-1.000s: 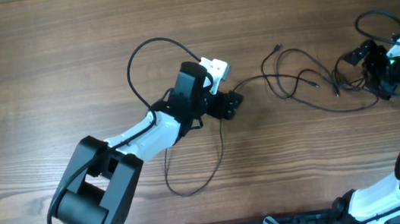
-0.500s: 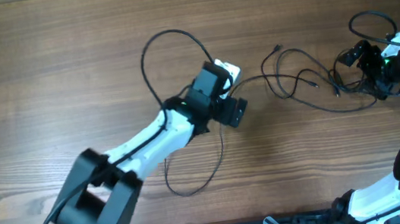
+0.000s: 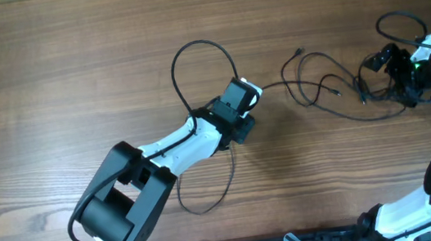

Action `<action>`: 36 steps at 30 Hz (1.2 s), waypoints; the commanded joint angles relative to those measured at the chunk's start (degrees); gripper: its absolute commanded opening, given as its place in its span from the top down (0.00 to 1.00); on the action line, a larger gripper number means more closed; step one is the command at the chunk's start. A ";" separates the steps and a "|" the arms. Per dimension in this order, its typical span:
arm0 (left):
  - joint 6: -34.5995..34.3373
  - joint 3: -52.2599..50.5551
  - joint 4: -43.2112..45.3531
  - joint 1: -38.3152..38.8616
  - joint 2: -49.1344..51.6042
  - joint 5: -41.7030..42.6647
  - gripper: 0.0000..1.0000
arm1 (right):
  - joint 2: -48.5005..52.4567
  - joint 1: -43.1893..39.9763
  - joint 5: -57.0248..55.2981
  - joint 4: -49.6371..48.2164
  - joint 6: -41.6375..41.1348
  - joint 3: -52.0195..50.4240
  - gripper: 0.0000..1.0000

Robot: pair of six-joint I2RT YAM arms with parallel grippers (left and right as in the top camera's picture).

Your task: Untangle cables

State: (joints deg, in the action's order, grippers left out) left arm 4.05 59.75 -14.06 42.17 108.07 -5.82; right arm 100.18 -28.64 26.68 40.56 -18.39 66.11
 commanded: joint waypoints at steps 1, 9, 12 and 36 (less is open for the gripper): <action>0.22 2.54 0.07 -3.30 -3.37 -20.13 0.96 | -5.86 0.22 6.91 0.11 3.50 2.32 0.00; -9.68 8.63 0.26 -29.20 -26.29 -2.64 0.96 | -16.87 14.86 6.60 0.79 7.87 1.73 0.00; -9.66 8.63 0.90 -37.16 -26.64 -2.54 0.96 | -16.70 23.61 0.76 0.81 7.82 0.63 0.00; -20.83 8.63 31.08 -71.80 9.84 -3.48 0.00 | -11.13 39.74 -6.29 -0.90 -0.07 0.50 0.00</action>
State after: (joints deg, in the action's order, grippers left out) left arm -8.29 68.40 20.75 -28.38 115.46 -8.47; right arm 88.25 10.72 20.91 39.77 -17.96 66.89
